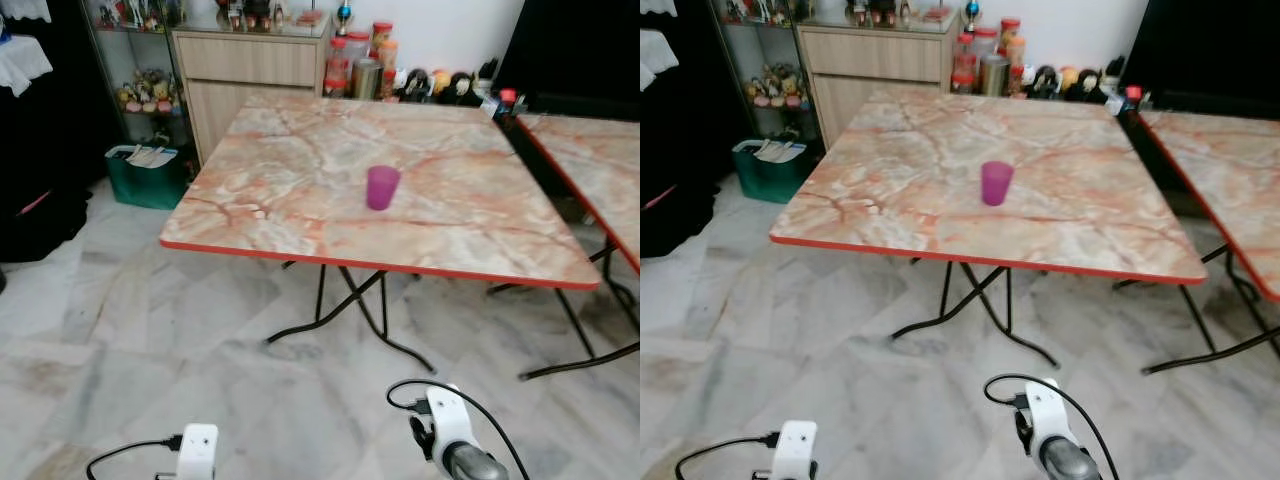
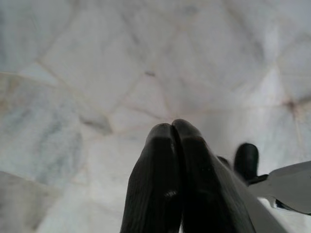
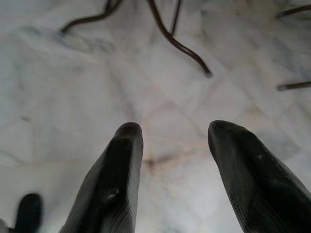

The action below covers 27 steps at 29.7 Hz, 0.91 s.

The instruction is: Setting the table

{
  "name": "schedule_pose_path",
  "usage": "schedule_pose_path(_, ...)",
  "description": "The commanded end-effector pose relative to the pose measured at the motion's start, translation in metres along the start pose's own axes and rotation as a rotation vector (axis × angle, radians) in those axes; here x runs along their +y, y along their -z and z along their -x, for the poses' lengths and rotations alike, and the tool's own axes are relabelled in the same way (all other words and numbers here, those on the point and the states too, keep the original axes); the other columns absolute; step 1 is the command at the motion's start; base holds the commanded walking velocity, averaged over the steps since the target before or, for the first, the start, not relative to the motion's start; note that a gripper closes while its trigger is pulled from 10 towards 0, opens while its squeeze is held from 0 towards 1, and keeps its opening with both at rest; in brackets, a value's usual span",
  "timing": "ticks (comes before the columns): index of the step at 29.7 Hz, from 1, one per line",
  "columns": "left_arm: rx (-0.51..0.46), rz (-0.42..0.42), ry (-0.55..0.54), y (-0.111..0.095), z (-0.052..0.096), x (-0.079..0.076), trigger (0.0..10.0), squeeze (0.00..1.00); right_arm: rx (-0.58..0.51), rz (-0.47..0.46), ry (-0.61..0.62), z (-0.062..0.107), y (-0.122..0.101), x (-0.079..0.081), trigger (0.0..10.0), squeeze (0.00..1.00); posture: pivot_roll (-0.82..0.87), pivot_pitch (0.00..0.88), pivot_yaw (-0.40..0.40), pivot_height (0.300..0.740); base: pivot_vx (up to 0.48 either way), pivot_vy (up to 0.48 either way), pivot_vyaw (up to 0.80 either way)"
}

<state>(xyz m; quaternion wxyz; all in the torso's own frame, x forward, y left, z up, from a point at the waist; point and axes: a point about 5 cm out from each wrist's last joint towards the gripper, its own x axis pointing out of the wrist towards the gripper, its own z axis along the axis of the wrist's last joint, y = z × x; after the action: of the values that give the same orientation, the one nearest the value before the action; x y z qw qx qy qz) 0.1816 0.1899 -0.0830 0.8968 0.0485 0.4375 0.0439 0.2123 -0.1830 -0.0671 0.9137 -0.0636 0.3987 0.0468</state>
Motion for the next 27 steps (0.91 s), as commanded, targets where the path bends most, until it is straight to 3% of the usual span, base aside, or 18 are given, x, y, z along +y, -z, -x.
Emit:
schedule_pose_path(1, -0.001, 0.003, -0.010, 0.001, 0.000, 0.003, 10.0, 0.00, -0.016, -0.002, -0.011, -0.002, -0.006, 0.004, 10.0, 0.00, 0.03, 0.000, -0.077, 0.719, 0.000, -0.398, 0.00)
schedule_pose_path(7, -0.056, 0.021, -0.007, -0.011, -0.001, 0.003, 10.0, 0.00, -0.015, -0.001, -0.013, -0.002, -0.005, 0.005, 10.0, 0.00, 0.03, 0.000, -0.078, 0.719, 0.000, -0.045, 0.00)
schedule_pose_path(11, -0.155, 0.041, -0.029, -0.033, -0.003, 0.009, 10.0, 0.00, -0.015, -0.001, -0.014, -0.002, -0.005, 0.005, 10.0, 0.00, 0.03, 0.000, -0.078, 0.719, 0.000, 0.000, 0.00)
schedule_pose_path(17, -0.419, 0.104, -0.059, -0.093, -0.002, 0.021, 10.0, 0.00, -0.017, -0.002, -0.014, -0.002, -0.005, 0.005, 10.0, 0.00, 0.03, 0.000, -0.082, 0.719, 0.000, 0.000, 0.00)
schedule_pose_path(18, -0.419, 0.104, -0.059, -0.093, -0.002, 0.021, 10.0, 0.00, -0.017, -0.002, -0.014, -0.002, -0.005, 0.005, 10.0, 0.00, 0.03, 0.000, -0.082, 0.719, 0.000, 0.000, 0.00)
schedule_pose_path(20, -0.583, 0.108, -0.026, -0.130, 0.004, 0.018, 10.0, 0.00, -0.017, -0.002, -0.014, -0.002, -0.005, 0.005, 10.0, 0.00, 0.03, 0.000, -0.082, 0.719, 0.000, 0.000, 0.00)
schedule_pose_path(24, -0.679, 0.103, -0.006, -0.155, 0.010, 0.013, 10.0, 0.00, -0.018, -0.002, -0.014, -0.002, -0.006, 0.005, 10.0, 0.00, 0.03, 0.000, -0.082, 0.719, 0.000, 0.000, 0.00)
schedule_pose_path(26, -0.812, 0.119, 0.027, -0.187, 0.020, 0.005, 10.0, 0.00, -0.018, -0.004, -0.014, -0.002, -0.006, 0.006, 10.0, 0.00, 0.03, 0.000, -0.079, 0.719, 0.000, 0.000, 0.00)
schedule_pose_path(27, -0.838, 0.120, 0.031, -0.193, 0.023, 0.003, 10.0, 0.00, -0.017, -0.004, -0.014, -0.002, -0.006, 0.007, 10.0, 0.00, 0.03, 0.000, -0.076, 0.719, 0.000, 0.000, 0.00)
